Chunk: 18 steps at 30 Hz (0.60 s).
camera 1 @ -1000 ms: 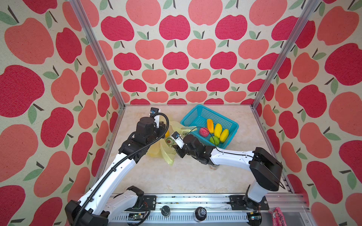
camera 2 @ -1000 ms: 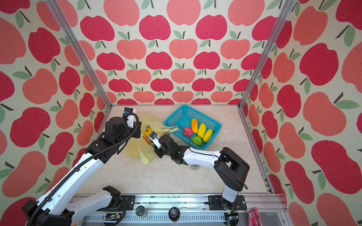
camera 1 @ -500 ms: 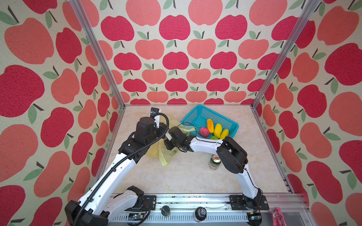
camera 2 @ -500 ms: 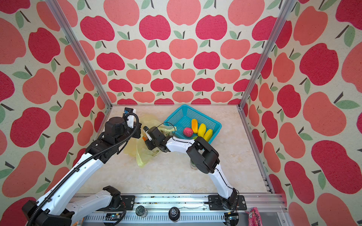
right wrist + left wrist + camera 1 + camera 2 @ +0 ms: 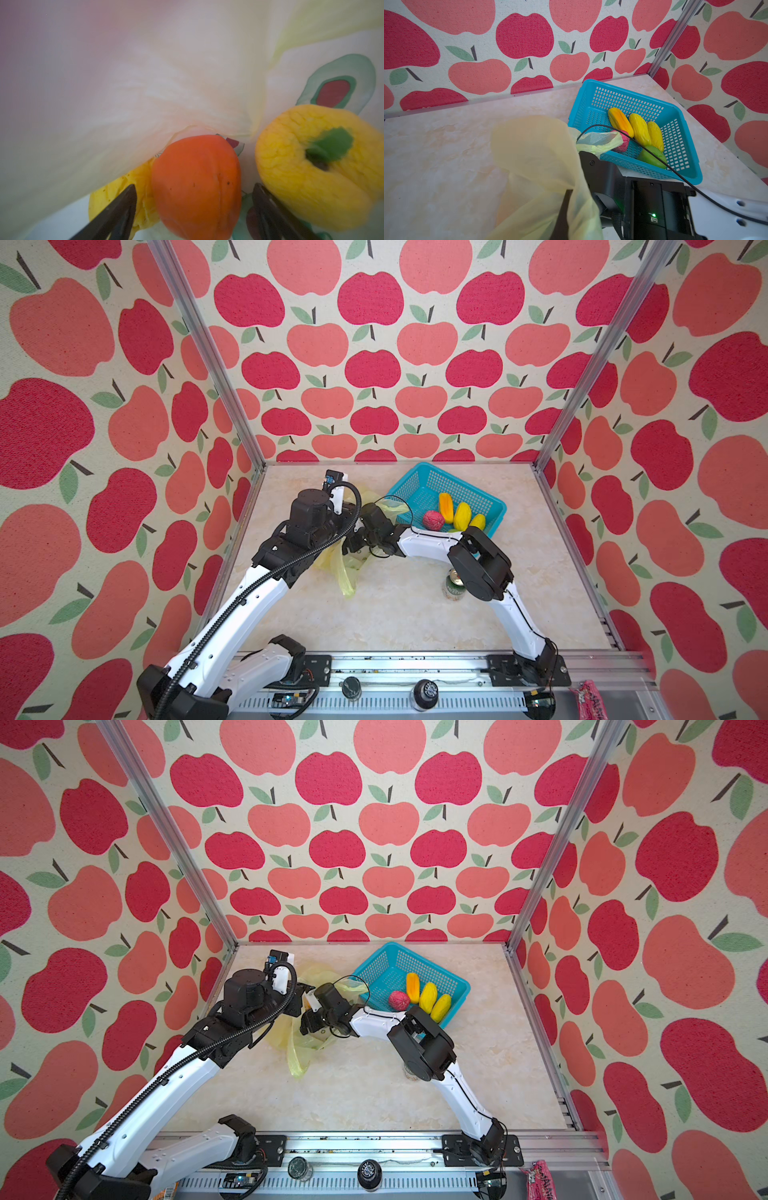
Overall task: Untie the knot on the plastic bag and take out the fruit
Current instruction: 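Move the right gripper back into the bag over the orange fruit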
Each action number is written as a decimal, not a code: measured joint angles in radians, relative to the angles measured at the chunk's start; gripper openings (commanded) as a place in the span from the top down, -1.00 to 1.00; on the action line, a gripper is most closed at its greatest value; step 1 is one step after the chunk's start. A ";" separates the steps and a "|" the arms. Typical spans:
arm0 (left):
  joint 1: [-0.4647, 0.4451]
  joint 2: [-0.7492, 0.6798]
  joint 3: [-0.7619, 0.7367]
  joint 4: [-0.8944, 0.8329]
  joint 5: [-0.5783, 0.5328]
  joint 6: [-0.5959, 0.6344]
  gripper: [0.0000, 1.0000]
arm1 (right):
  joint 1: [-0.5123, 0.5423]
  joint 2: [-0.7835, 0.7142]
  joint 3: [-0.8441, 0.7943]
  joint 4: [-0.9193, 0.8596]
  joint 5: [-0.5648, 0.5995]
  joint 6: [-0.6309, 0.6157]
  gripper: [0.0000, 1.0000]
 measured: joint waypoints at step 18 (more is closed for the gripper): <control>-0.011 -0.064 -0.015 0.063 0.079 0.000 1.00 | 0.000 -0.002 -0.035 -0.035 0.197 0.010 0.13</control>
